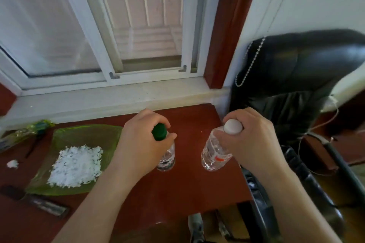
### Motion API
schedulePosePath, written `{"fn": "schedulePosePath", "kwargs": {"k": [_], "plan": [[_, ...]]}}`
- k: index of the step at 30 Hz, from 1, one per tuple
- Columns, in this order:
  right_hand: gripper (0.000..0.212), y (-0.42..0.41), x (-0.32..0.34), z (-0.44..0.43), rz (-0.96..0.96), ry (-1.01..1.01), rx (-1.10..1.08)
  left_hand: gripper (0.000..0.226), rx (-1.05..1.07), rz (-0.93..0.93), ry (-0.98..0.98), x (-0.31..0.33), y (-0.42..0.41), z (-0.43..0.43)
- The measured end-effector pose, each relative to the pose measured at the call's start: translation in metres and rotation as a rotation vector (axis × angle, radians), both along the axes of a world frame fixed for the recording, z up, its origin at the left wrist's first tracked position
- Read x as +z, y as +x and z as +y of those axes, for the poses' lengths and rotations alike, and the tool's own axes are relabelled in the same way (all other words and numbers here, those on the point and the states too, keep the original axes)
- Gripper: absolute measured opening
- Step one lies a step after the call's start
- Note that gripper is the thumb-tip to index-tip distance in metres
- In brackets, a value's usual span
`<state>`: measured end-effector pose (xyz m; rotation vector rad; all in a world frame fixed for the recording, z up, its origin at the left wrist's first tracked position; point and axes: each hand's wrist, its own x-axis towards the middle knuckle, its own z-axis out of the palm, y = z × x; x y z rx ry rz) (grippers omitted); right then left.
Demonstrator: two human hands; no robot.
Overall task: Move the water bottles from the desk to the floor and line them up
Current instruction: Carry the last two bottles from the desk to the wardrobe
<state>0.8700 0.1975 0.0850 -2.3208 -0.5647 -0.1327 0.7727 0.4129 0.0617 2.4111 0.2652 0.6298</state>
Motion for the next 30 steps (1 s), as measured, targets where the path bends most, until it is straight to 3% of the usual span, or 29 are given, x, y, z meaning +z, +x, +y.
{"fn": "schedulePosePath", "kwargs": {"k": [16,30], "plan": [[0.026,-0.137,-0.012,-0.139,-0.053,-0.059,-0.466,0.021,-0.534,-0.007,0.034,0.013,-0.031,-0.145],[0.024,-0.279,-0.005,-0.370,-0.016,-0.010,-0.846,0.024,-1.002,-0.026,0.036,0.016,-0.074,-0.414]]}}
